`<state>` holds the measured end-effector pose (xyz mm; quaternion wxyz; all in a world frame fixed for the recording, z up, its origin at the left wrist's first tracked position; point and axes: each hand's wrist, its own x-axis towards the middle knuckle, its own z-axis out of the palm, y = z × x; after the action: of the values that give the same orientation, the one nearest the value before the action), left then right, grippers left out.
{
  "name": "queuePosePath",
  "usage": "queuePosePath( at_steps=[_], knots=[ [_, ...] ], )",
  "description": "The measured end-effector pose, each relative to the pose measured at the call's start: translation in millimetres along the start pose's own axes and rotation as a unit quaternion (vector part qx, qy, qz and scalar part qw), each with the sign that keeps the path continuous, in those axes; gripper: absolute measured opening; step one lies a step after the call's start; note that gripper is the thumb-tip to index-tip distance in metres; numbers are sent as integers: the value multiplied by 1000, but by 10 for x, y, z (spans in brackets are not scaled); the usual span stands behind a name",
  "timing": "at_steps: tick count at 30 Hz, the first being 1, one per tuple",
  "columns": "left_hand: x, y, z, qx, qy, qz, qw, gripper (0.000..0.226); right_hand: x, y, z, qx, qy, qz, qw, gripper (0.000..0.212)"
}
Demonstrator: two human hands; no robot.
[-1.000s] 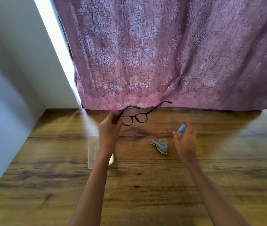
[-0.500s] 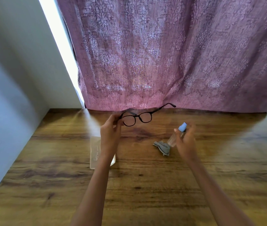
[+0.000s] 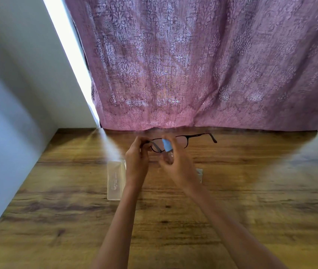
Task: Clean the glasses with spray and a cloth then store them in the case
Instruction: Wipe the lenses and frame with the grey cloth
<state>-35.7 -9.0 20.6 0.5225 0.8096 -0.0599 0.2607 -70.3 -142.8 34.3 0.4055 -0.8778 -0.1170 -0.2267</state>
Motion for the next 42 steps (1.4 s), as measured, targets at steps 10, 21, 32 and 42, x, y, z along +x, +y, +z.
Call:
queuePosePath(
  at_steps=[10,21,32,42],
  knots=[
    [-57,17,-20,-22,8,-11,1000,27,116,-33,-26,-25,-3,23,999,59],
    [-59,63,-23,-10,9,-6,1000,26,62,-69,-4,-43,-8,43,998,58],
    [-91,-3,-60,-19,10,-6,1000,28,44,83,-195,-58,20,73,995,58],
    [-117,-19,-58,-9,0,-12,1000,23,19,154,-334,-87,-11,110,990,62]
  ],
)
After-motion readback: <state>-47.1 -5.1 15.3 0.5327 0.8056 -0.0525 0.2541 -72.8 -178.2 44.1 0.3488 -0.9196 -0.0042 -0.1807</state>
